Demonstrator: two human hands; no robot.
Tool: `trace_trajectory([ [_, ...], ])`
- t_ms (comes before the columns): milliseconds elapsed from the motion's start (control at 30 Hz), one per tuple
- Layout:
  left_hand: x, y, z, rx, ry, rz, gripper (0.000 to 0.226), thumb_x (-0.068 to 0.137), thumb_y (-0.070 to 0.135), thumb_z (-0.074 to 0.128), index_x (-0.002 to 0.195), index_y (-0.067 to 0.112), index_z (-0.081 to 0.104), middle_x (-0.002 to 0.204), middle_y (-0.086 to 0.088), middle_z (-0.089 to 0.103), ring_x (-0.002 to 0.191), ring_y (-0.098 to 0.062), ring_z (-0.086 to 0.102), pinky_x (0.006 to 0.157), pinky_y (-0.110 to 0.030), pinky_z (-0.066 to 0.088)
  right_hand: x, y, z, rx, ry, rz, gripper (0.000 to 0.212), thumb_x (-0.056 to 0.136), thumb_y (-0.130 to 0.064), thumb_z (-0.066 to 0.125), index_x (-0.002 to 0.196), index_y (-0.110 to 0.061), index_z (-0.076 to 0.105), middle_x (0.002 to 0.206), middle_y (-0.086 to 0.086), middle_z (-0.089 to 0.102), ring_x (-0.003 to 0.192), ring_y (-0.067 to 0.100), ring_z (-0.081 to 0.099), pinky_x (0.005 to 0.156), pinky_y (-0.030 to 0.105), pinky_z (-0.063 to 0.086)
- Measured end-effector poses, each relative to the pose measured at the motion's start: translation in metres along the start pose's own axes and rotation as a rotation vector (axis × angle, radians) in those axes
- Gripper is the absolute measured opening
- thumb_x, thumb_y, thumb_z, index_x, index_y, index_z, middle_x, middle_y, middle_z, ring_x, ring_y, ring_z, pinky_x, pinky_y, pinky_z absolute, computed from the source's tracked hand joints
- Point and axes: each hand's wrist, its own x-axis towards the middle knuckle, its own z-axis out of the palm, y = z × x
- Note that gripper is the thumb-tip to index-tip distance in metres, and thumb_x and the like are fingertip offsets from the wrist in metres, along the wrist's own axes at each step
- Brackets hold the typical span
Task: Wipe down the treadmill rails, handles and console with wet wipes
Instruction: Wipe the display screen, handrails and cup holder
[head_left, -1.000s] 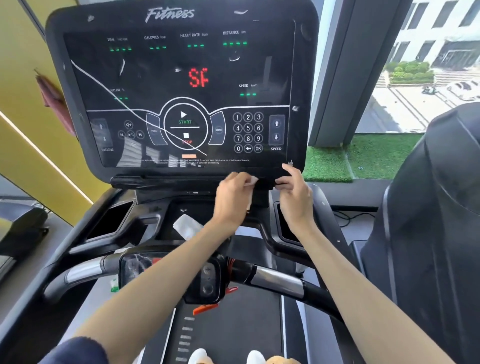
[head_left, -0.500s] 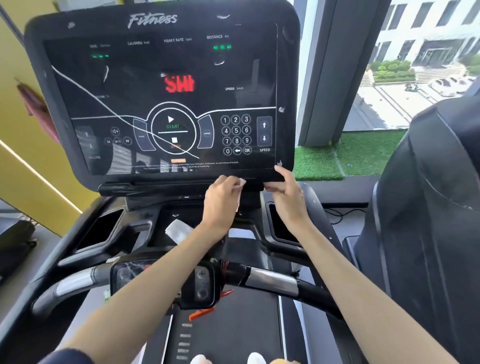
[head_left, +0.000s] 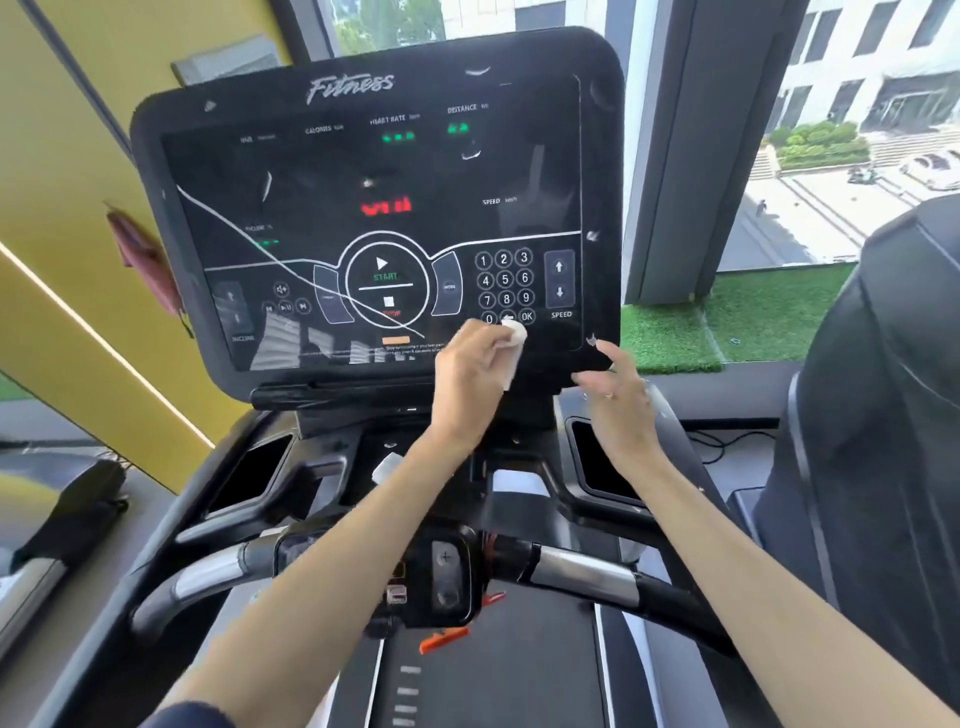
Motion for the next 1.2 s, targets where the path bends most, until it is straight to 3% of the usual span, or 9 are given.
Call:
trace_trajectory([
  [167,0.003,-0.040,-0.005,0.355,-0.180,0.059,0.029,0.080,-0.007,0.060,0.095,0.013,0.074,0.094,-0.001,0.067,0.087,-0.024,0.060,0.058,-0.037,0.054,-0.002,-0.005,0.014,0.040,-0.034,0.013,0.057,0.086,0.010,0.039,0.137,-0.014,0.044,0.104,0.005,0.066,0.106,0.025,0.061,0.090,0.044,0.046],
  [267,-0.020,-0.018,0.030,0.359,-0.264,0.203,0.038,0.073,-0.013,0.058,0.095,0.014,0.073,0.094,0.005,0.070,0.084,-0.020,0.051,0.055,-0.028,0.049,-0.005,-0.004,0.014,0.078,-0.018,0.035,0.058,0.086,0.011,0.039,0.137,-0.015,0.044,0.102,0.006,0.065,0.101,0.023,0.062,0.091,0.037,0.048],
  [400,-0.020,-0.002,0.061,0.387,-0.355,0.321,0.033,0.060,-0.009,0.074,0.083,0.013,0.072,0.091,0.002,0.071,0.090,-0.023,0.062,0.076,-0.031,0.051,-0.003,-0.002,0.007,0.023,0.030,0.002,0.055,0.086,0.009,0.042,0.137,-0.012,0.044,0.099,0.006,0.066,0.095,0.019,0.061,0.083,0.024,0.043],
  [500,-0.021,-0.007,0.054,0.415,-0.410,0.384,0.034,0.060,-0.008,0.072,0.091,0.008,0.072,0.098,-0.007,0.072,0.097,-0.026,0.067,0.083,-0.034,0.054,-0.005,-0.003,0.009,-0.064,0.080,-0.045,0.054,0.086,0.009,0.042,0.137,-0.010,0.045,0.099,0.006,0.064,0.098,0.023,0.061,0.084,0.028,0.044],
  [600,-0.022,-0.020,0.029,0.370,-0.339,0.211,0.044,0.075,-0.006,0.039,0.107,0.005,0.068,0.111,-0.010,0.069,0.100,-0.032,0.066,0.077,-0.044,0.057,-0.009,-0.001,0.019,-0.241,0.106,-0.230,0.056,0.083,0.013,0.047,0.135,-0.008,0.047,0.114,0.014,0.064,0.104,0.026,0.059,0.087,0.027,0.040],
  [667,-0.018,-0.028,0.014,0.374,-0.322,0.250,0.052,0.074,-0.006,0.031,0.109,0.005,0.068,0.112,-0.009,0.069,0.098,-0.032,0.068,0.070,-0.040,0.057,-0.010,-0.002,0.028,-0.330,0.103,-0.368,0.059,0.079,0.016,0.048,0.134,-0.006,0.049,0.121,0.013,0.062,0.112,0.028,0.056,0.092,0.029,0.039],
  [833,-0.022,-0.054,-0.022,0.421,-0.331,0.205,0.064,0.056,-0.026,0.054,0.111,0.005,0.065,0.110,-0.010,0.069,0.091,-0.034,0.068,0.063,-0.039,0.056,-0.012,-0.012,0.057,-0.402,0.074,-0.525,0.061,0.071,0.017,0.048,0.129,0.000,0.053,0.117,0.014,0.064,0.112,0.029,0.057,0.100,0.034,0.037],
  [1067,-0.024,-0.078,-0.051,0.455,-0.337,0.243,0.053,0.072,0.000,0.024,0.103,0.002,0.067,0.101,-0.011,0.070,0.085,-0.033,0.069,0.060,-0.041,0.058,-0.021,-0.027,0.096,-0.419,-0.006,-0.571,0.059,0.071,0.020,0.051,0.128,0.001,0.054,0.109,0.016,0.064,0.109,0.025,0.051,0.106,0.037,0.032],
  [1200,-0.021,-0.104,-0.080,0.506,-0.354,0.200,0.045,0.067,-0.008,0.040,0.102,0.002,0.068,0.092,-0.012,0.070,0.081,-0.035,0.069,0.057,-0.042,0.057,-0.027,-0.045,0.119,-0.425,-0.119,-0.587,0.058,0.079,0.018,0.046,0.134,0.000,0.049,0.121,0.016,0.060,0.122,0.031,0.045,0.113,0.027,0.016],
])
